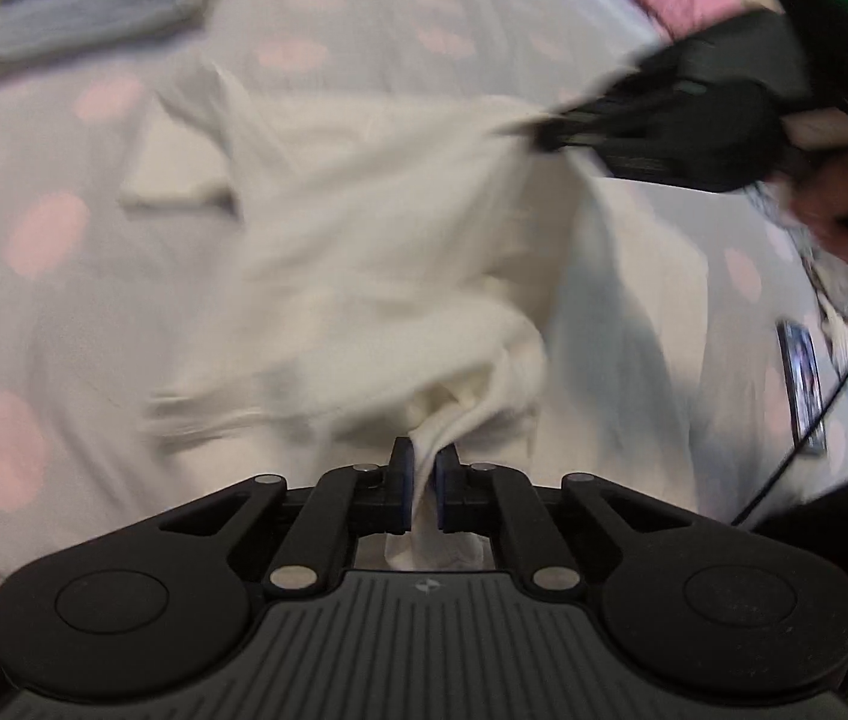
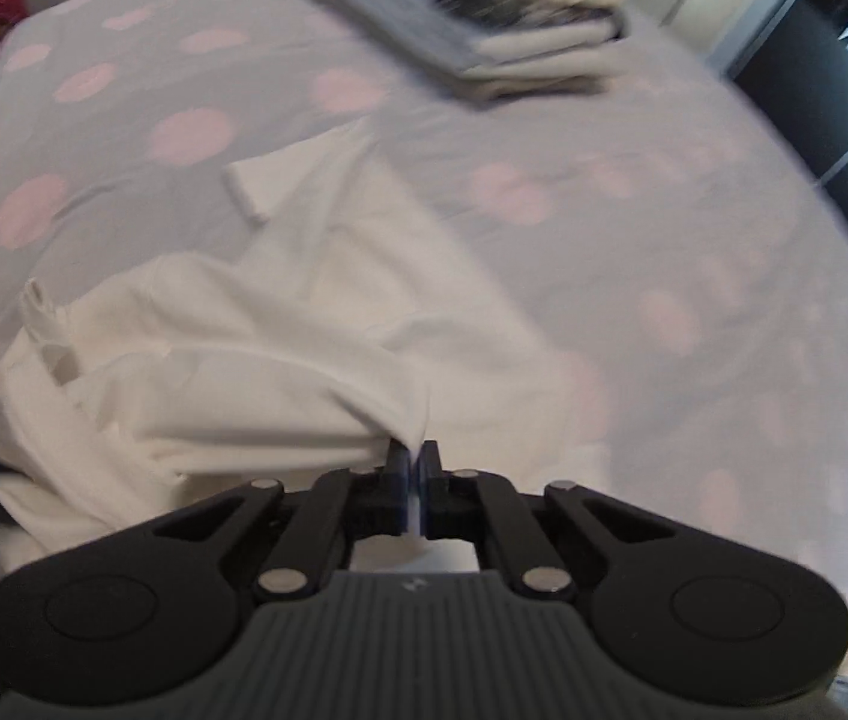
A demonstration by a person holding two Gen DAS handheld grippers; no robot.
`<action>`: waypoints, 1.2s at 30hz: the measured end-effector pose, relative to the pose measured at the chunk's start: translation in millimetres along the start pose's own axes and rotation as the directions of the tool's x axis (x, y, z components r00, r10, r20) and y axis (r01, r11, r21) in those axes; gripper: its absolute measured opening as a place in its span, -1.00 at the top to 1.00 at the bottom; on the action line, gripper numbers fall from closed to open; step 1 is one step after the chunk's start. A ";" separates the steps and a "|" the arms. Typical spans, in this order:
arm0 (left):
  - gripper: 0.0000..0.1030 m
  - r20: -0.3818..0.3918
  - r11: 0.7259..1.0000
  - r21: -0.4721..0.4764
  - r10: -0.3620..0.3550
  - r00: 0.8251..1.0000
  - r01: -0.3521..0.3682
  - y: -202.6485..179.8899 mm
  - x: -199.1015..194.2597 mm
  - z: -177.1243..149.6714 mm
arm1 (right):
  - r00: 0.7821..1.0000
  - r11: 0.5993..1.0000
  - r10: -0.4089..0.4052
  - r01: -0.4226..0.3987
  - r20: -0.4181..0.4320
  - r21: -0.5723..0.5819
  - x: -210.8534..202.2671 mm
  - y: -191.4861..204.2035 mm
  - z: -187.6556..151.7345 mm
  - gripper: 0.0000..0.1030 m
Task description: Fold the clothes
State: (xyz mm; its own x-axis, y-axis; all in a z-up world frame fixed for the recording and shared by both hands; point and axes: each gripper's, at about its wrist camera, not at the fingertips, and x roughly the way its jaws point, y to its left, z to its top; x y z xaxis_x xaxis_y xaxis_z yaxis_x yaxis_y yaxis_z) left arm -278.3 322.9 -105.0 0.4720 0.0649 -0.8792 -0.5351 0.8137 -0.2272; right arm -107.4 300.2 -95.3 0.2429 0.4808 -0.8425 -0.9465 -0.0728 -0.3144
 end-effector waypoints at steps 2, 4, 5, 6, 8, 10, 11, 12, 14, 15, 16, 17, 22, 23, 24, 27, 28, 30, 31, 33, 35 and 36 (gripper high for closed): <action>0.91 0.063 1.000 -0.009 0.026 0.998 -0.026 12.2 -27.3 14.8 | 0.997 0.996 -0.076 0.076 0.005 0.053 -24.6 -26.9 -0.9 0.95; 0.92 0.149 0.996 0.004 0.085 0.985 -0.086 14.7 -59.2 36.2 | 0.990 0.984 -0.142 0.140 0.013 0.108 -50.9 -52.3 -3.2 0.95; 0.92 0.194 0.993 0.010 0.112 0.975 -0.116 19.3 -78.1 45.8 | 0.986 0.977 -0.168 0.164 0.018 0.134 -64.6 -64.3 -4.0 0.95; 0.92 0.238 0.990 0.013 0.136 0.962 -0.143 23.3 -96.3 58.5 | 0.980 0.968 -0.198 0.192 0.022 0.162 -79.6 -76.4 -5.9 0.95; 0.92 0.312 0.986 0.012 0.156 0.937 -0.168 29.7 -131.5 81.4 | 0.962 0.944 -0.270 0.256 0.040 0.206 -112.8 -96.5 -10.9 0.95; 0.92 0.386 0.981 0.016 0.174 0.906 -0.195 31.4 -165.8 100.7 | 0.942 0.919 -0.331 0.307 0.062 0.249 -147.2 -112.0 -14.7 0.95; 0.92 0.425 0.977 0.019 0.185 0.886 -0.213 31.0 -182.3 109.6 | 0.933 0.906 -0.353 0.321 0.074 0.278 -165.3 -119.3 -16.3 0.95; 0.92 0.466 0.973 0.019 0.195 0.863 -0.230 30.2 -198.2 117.8 | 0.925 0.894 -0.370 0.329 0.089 0.303 -181.7 -125.7 -17.7 0.95; 0.92 0.522 0.974 0.009 0.188 0.832 -0.226 24.3 -221.1 136.4 | 0.893 0.864 -0.435 0.379 0.112 0.333 -214.3 -135.6 -20.3 0.95; 0.92 0.542 0.975 0.004 0.183 0.821 -0.220 20.7 -231.9 142.5 | 0.873 0.845 -0.472 0.409 0.122 0.344 -230.5 -139.9 -21.6 0.95; 0.92 0.554 0.975 -0.001 0.185 0.812 -0.221 19.2 -239.5 146.3 | 0.854 0.826 -0.505 0.434 0.128 0.359 -244.5 -144.6 -23.0 0.95; 0.92 0.562 0.974 -0.007 0.192 0.804 -0.228 19.5 -243.7 150.7 | 0.837 0.807 -0.531 0.455 0.129 0.376 -255.7 -149.7 -24.6 0.95; 0.92 0.493 0.971 -0.052 0.227 0.840 -0.232 42.5 -209.0 160.5 | 0.812 0.735 -0.580 0.489 0.062 0.469 -268.9 -178.9 -49.5 0.94; 0.92 0.457 0.971 -0.058 0.231 0.859 -0.230 49.3 -192.4 158.5 | 0.817 0.730 -0.576 0.495 0.034 0.472 -259.9 -181.7 -58.3 0.94; 0.92 0.419 0.971 -0.064 0.234 0.877 -0.229 56.0 -175.9 156.4 | 0.826 0.729 -0.563 0.493 0.006 0.475 -249.3 -184.0 -68.6 0.94; 0.92 0.287 0.976 -0.078 0.218 0.933 -0.204 76.6 -120.8 146.4 | 0.874 0.741 -0.479 0.453 -0.083 0.496 -205.6 -186.5 -103.7 0.94; 0.92 0.240 0.978 -0.076 0.209 0.948 -0.196 81.9 -100.7 141.9 | 0.886 0.747 -0.449 0.442 -0.114 0.496 -187.3 -184.1 -118.1 0.94; 0.92 0.148 0.981 -0.070 0.190 0.971 -0.181 91.6 -63.4 131.4 | 0.904 0.761 -0.392 0.424 -0.173 0.492 -150.6 -179.0 -144.6 0.94; 0.92 0.102 0.983 -0.066 0.179 0.978 -0.173 96.3 -45.2 125.9 | 0.907 0.769 -0.373 0.421 -0.197 0.482 -132.2 -175.6 -154.0 0.94; 0.92 0.031 0.982 -0.045 0.185 0.982 -0.183 98.8 -16.5 120.3 | 0.910 0.785 -0.335 0.413 -0.244 0.462 -95.6 -168.9 -172.8 0.94; 0.92 -0.019 0.981 -0.012 0.195 0.981 -0.195 98.9 4.7 115.7 | 0.918 0.787 -0.304 0.393 -0.256 0.476 -75.1 -167.3 -185.1 0.94; 0.91 -0.024 0.981 0.014 0.195 0.981 -0.195 98.5 8.2 112.4 | 0.923 0.785 -0.289 0.381 -0.255 0.489 -68.0 -167.4 -190.0 0.93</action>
